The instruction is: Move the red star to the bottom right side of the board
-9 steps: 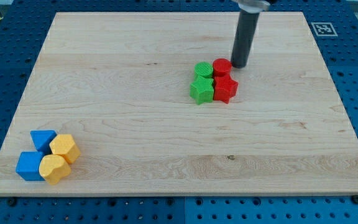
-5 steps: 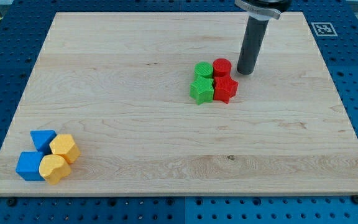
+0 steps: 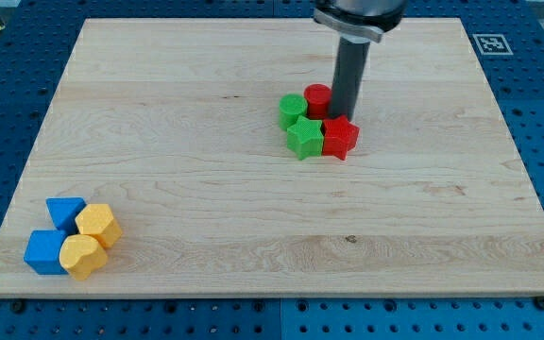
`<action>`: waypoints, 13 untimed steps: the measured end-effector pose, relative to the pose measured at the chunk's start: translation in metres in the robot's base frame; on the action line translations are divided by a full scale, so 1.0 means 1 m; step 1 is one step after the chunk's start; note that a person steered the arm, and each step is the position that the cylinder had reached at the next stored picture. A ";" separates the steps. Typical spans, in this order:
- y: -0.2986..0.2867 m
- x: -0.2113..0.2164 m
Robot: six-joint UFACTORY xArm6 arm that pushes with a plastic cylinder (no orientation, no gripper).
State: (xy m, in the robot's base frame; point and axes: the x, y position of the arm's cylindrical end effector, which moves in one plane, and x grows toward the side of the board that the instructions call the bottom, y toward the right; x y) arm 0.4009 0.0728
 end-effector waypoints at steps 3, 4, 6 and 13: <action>-0.003 0.026; 0.014 0.028; 0.016 0.052; 0.009 0.120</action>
State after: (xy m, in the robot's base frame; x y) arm 0.5207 0.0817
